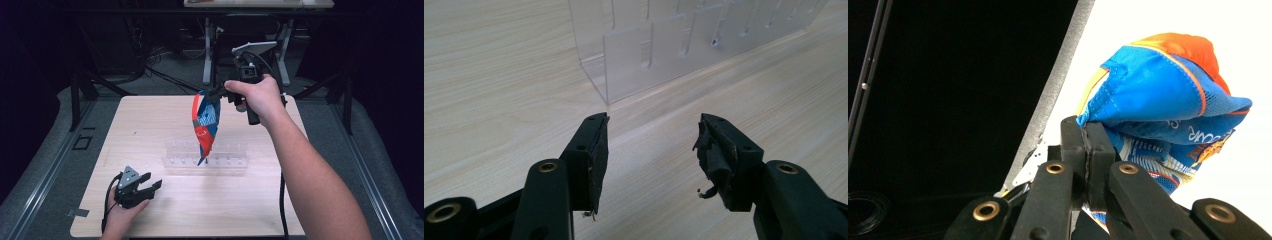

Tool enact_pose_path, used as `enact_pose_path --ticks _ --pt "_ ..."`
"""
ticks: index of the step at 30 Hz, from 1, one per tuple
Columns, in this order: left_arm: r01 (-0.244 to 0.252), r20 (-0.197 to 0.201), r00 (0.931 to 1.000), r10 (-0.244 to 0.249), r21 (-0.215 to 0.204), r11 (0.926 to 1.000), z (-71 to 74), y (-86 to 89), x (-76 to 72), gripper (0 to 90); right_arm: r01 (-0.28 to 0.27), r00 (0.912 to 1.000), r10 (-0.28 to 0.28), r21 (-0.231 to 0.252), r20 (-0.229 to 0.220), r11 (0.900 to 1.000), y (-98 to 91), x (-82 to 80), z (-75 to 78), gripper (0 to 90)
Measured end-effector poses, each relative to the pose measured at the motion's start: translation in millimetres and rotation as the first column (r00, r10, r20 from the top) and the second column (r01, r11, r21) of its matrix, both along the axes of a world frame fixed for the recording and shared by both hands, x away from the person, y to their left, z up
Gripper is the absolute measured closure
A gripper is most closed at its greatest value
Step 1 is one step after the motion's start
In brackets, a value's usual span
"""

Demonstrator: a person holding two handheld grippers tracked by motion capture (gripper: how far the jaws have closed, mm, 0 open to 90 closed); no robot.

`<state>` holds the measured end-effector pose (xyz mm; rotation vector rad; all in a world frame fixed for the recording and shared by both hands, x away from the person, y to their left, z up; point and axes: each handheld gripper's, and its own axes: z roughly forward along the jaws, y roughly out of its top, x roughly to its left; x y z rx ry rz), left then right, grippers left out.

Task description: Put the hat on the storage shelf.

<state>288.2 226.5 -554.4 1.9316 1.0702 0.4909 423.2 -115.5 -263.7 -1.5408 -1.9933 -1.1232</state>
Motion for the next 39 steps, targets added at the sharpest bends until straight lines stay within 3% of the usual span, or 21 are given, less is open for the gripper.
enact_pose_path --ticks 8,11,24,33,39 --pt "0.015 0.005 0.9999 -0.015 -0.007 0.9999 3.0 -5.3 -0.9 46.9 0.014 0.9999 -0.014 0.001 -0.001 0.9999 -7.6 1.0 -3.4 90.0" --pt "0.035 0.023 0.9991 -0.035 -0.007 0.9994 6.4 -12.8 -2.2 46.9 0.020 0.9998 -0.020 0.007 -0.004 0.9998 -11.1 -0.2 -3.7 89.9" --pt "0.085 0.044 0.9954 -0.085 0.000 0.9964 17.0 -33.1 -2.9 47.6 0.040 0.9992 -0.040 -0.023 -0.001 0.9989 -22.5 -2.9 -3.4 89.9" --pt "0.152 0.091 0.9841 -0.152 0.010 0.9883 31.9 -65.6 1.3 49.3 0.033 0.9995 -0.033 -0.023 0.002 0.9992 -14.7 -1.2 -6.9 89.9" --pt "0.167 0.119 0.9788 -0.167 0.009 0.9859 41.2 -86.8 6.3 49.6 0.022 0.9998 -0.022 -0.028 -0.001 0.9994 -6.5 2.2 -9.6 89.9"
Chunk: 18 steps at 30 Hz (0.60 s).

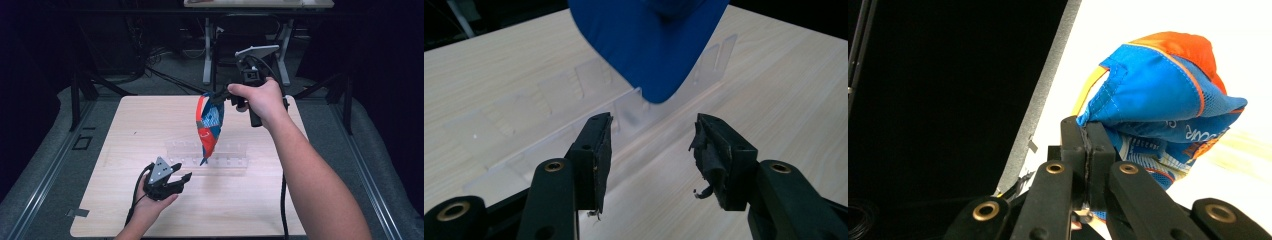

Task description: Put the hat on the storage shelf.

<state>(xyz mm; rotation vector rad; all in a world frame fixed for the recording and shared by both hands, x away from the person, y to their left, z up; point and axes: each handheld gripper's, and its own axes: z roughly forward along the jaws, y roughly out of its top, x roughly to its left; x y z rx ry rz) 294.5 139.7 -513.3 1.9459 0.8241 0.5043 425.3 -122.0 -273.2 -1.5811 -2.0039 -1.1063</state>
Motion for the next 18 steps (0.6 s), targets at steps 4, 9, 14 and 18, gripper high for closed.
enact_pose_path --ticks 4,9,14,18 --pt "0.007 0.027 0.9996 -0.007 0.004 1.0000 7.1 -12.8 2.0 50.2 0.003 1.0000 -0.003 0.010 0.000 0.9999 5.1 3.8 -2.5 89.8" --pt "0.022 0.039 0.9990 -0.022 0.003 0.9997 15.6 -23.7 3.3 50.6 -0.001 1.0000 0.000 0.020 0.001 0.9998 11.4 6.0 -5.0 89.8" --pt "0.025 0.047 0.9986 -0.025 0.001 0.9997 20.9 -29.4 4.9 51.8 -0.005 1.0000 0.005 0.024 0.002 0.9997 17.6 6.8 -7.8 89.7" --pt "0.018 0.054 0.9984 -0.018 -0.002 0.9998 24.2 -32.6 6.6 54.3 -0.009 1.0000 0.009 0.024 0.003 0.9997 20.9 7.2 -10.6 89.7"
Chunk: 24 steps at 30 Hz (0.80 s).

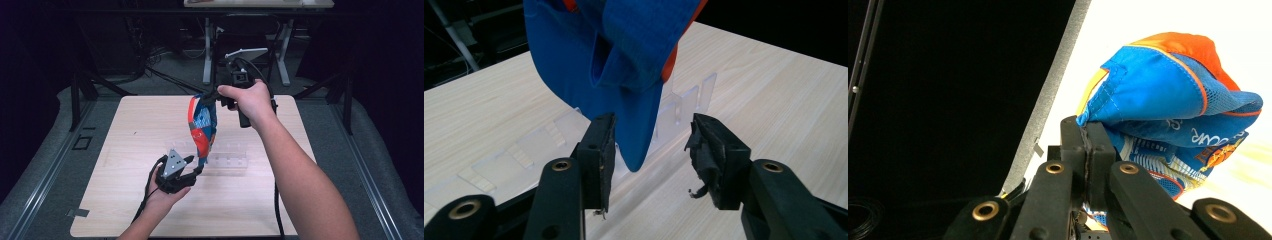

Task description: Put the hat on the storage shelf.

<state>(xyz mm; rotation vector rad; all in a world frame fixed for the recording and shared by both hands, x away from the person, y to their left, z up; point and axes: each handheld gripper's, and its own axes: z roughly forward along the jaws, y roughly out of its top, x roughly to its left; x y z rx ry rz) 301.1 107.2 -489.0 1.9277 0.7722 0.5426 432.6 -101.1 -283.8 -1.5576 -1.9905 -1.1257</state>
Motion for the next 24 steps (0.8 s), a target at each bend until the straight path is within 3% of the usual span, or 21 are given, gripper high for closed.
enact_pose_path --ticks 6,12,17,24 --pt "-0.012 -0.012 0.9999 0.012 0.000 0.9999 0.7 -1.3 2.5 60.9 -0.007 1.0000 0.006 0.002 0.003 1.0000 1.7 0.7 -2.1 89.6" --pt "-0.010 -0.016 0.9998 0.010 0.005 0.9999 -0.7 -1.4 3.6 77.9 -0.018 0.9998 0.018 0.002 -0.001 0.9998 4.3 -0.3 -6.1 89.5" --pt "-0.013 -0.026 0.9996 0.013 0.015 0.9998 -2.2 -0.2 5.0 86.2 -0.019 0.9998 0.019 0.004 -0.005 0.9998 5.6 -0.4 -6.7 89.5" --pt "-0.018 -0.038 0.9991 0.019 0.027 0.9995 -6.3 2.1 6.4 87.5 -0.026 0.9996 0.026 -0.015 -0.009 0.9996 5.7 0.0 -11.4 89.4"
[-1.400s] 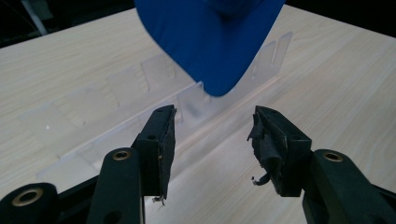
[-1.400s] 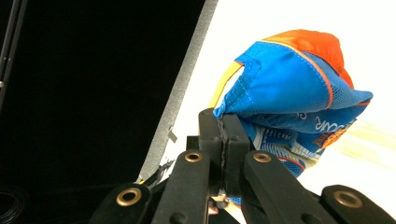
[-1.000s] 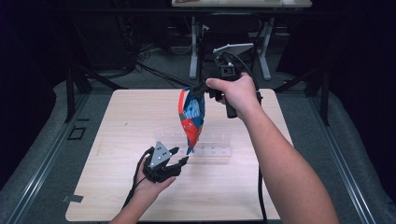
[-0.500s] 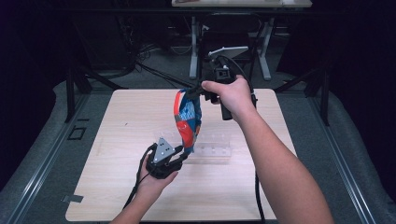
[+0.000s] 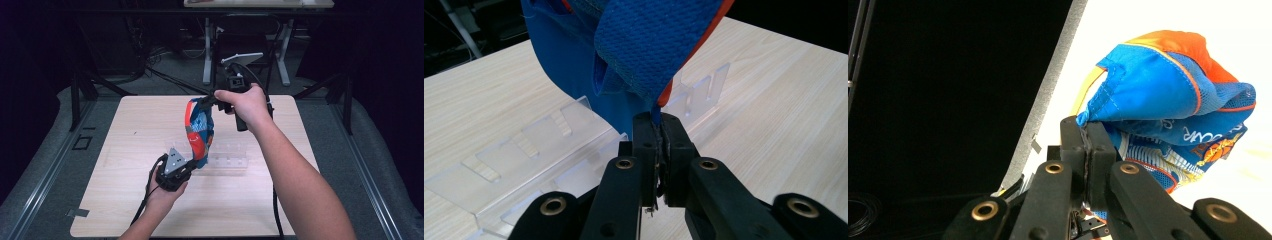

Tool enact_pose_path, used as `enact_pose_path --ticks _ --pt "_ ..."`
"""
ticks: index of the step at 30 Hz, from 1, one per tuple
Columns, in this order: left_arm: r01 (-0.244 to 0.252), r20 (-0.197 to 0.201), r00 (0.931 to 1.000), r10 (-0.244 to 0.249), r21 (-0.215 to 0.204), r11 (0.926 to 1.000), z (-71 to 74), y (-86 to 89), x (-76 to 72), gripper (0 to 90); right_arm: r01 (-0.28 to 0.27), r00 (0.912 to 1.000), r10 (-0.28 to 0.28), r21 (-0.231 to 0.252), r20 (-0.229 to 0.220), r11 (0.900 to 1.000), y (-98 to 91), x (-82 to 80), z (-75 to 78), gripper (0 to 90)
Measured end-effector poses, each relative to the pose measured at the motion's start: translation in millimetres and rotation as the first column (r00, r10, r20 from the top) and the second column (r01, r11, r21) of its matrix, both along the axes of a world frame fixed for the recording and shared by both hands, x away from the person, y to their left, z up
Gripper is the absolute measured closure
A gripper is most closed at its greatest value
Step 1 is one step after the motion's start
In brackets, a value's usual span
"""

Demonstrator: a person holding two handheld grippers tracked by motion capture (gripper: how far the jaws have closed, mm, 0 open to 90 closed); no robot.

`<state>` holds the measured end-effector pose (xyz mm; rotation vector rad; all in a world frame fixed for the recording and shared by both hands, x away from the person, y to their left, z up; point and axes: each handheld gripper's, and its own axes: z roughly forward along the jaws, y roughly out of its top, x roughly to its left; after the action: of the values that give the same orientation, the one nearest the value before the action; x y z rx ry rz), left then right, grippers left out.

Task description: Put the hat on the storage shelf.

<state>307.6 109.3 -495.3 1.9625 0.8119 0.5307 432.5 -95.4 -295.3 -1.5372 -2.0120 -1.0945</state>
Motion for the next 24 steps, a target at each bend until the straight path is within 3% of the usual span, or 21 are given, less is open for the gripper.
enact_pose_path --ticks 15,24 --pt "-0.017 -0.023 0.9996 0.017 -0.009 0.9998 -10.4 3.0 0.5 87.8 -0.001 0.9998 0.000 -0.012 -0.019 0.9999 0.3 0.7 -14.4 88.3" --pt "-0.030 -0.038 0.9988 0.030 -0.013 0.9995 -14.7 7.7 0.7 87.6 0.017 0.9998 -0.017 0.005 -0.014 0.9998 -2.1 -0.3 -16.4 80.0"
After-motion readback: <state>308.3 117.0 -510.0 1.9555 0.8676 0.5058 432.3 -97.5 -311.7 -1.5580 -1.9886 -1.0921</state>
